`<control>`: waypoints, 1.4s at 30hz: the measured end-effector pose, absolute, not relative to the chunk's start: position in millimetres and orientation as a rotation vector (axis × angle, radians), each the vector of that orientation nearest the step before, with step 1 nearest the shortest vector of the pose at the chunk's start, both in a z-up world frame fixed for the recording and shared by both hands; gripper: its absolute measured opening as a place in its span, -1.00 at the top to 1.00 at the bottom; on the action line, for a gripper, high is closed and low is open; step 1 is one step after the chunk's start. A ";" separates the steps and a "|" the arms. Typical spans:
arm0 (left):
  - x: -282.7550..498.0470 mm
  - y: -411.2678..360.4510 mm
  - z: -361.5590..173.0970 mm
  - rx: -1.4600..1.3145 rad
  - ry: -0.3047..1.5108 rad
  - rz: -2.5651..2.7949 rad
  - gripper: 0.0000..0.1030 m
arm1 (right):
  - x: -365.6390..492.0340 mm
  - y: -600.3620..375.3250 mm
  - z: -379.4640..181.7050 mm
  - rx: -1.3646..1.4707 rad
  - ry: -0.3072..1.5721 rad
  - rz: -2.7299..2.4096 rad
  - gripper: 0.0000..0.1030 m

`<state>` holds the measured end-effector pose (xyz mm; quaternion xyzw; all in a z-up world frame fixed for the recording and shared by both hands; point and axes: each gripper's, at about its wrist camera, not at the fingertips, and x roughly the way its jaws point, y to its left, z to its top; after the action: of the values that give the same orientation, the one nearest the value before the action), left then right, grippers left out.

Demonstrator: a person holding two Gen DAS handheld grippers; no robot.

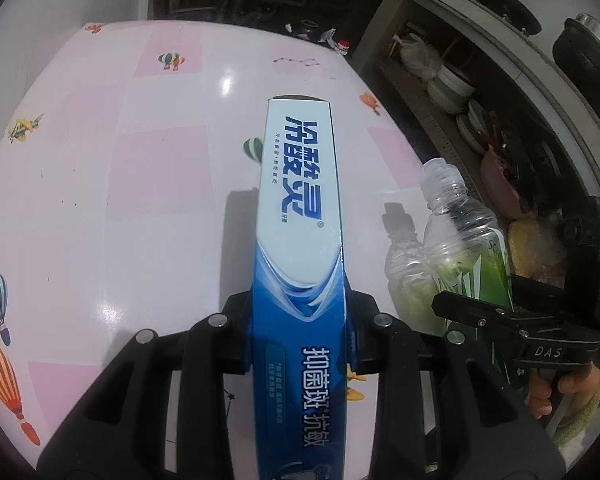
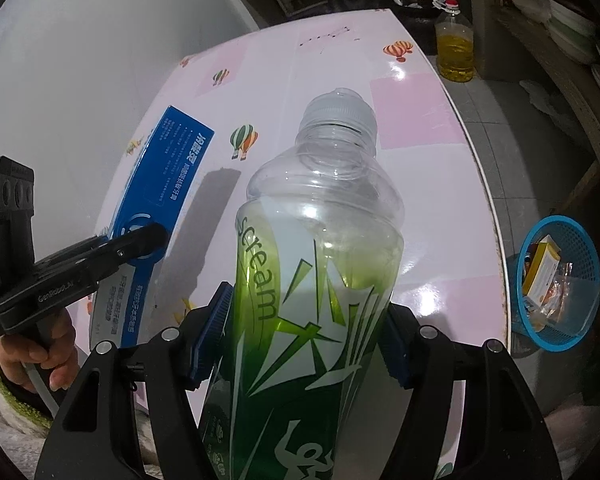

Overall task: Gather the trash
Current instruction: 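Carry the toothpaste box and green bottle over the blue basket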

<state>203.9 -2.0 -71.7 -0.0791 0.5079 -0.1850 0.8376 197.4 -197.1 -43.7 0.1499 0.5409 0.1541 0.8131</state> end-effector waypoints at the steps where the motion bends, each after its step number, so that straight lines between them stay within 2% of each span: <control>1: 204.3 -3.3 -69.8 -0.166 1.071 -0.395 0.40 | 197.1 -199.7 -43.2 0.324 1.150 0.328 -0.26; 16: 206.9 -52.5 -27.2 -0.097 0.999 -0.519 0.40 | 157.9 -264.0 -15.4 0.480 1.009 0.247 -0.26; 27: 220.7 -168.9 7.5 0.009 0.965 -0.772 0.40 | 56.6 -377.7 -20.1 0.629 0.922 -0.074 -0.26; 34: 237.8 -262.9 -21.1 0.048 1.118 -0.936 0.40 | 8.1 -460.6 -65.4 0.747 0.961 -0.327 -0.26; 42: 268.0 -379.9 -103.9 0.168 1.396 -0.954 0.40 | 30.0 -496.6 -142.1 0.860 1.061 -0.367 -0.26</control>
<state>268.0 -379.9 -103.9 0.0743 0.6169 -0.4215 0.6605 30.0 -496.6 -142.1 0.3952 0.4874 -0.1685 0.7602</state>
